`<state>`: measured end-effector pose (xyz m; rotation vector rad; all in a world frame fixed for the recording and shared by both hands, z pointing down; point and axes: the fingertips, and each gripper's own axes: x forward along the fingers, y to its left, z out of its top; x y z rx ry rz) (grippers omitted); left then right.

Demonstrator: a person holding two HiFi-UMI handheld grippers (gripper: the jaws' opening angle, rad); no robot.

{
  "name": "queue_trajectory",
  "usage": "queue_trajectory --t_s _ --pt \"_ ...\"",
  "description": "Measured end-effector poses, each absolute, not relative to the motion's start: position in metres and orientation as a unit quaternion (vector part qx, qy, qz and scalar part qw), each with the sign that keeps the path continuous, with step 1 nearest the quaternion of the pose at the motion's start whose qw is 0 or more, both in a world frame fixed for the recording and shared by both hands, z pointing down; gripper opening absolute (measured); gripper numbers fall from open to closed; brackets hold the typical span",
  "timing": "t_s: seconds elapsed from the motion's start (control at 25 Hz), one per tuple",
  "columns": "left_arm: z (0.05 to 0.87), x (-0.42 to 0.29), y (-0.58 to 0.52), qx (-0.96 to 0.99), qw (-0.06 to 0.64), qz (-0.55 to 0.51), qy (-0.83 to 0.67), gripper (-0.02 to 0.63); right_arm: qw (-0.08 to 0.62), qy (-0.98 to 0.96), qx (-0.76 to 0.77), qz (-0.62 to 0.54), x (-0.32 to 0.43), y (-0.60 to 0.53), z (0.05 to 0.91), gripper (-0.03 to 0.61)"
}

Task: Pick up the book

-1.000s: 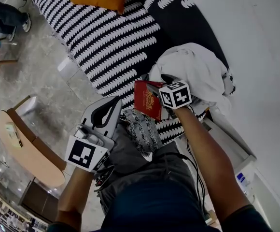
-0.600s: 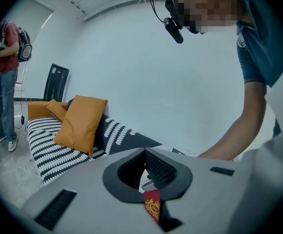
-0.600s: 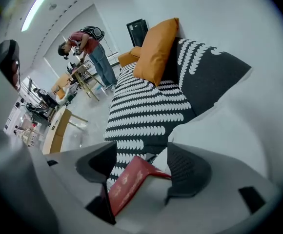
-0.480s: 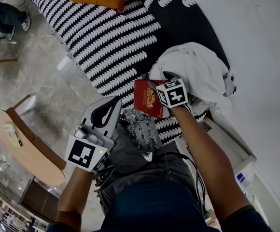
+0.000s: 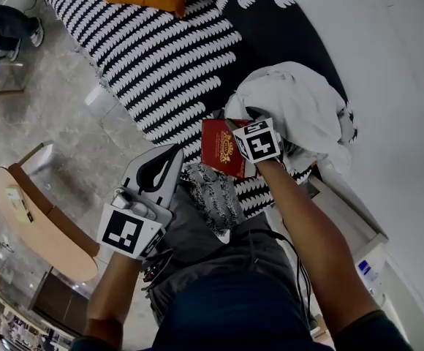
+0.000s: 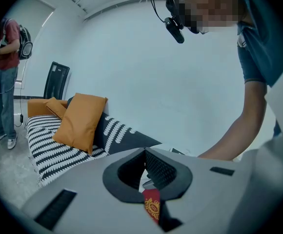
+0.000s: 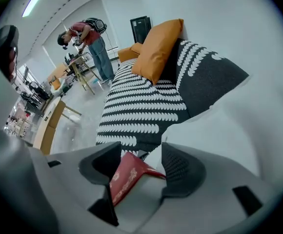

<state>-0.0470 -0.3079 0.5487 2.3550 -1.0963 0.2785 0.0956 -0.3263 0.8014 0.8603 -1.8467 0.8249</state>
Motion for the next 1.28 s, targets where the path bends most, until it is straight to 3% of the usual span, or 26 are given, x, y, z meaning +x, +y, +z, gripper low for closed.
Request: queue_trajectory --t_s 0.2,0.44,1.28 --pt "0.550 -0.050 -0.303 0.867 0.265 0.101 -0.409 0.005 0.473 -0.757 0.337 0.299 0.094 -0.317 0.800 0.275" --pt "0.551 -0.059 -0.303 0.869 0.258 0.090 -0.412 0.005 0.486 -0.746 0.375 0.259 0.098 -0.315 0.803 0.348" --pt "0.552 -0.060 -0.300 0.864 0.268 0.098 -0.415 0.005 0.513 -0.712 0.419 0.230 0.125 -0.270 0.810 0.347"
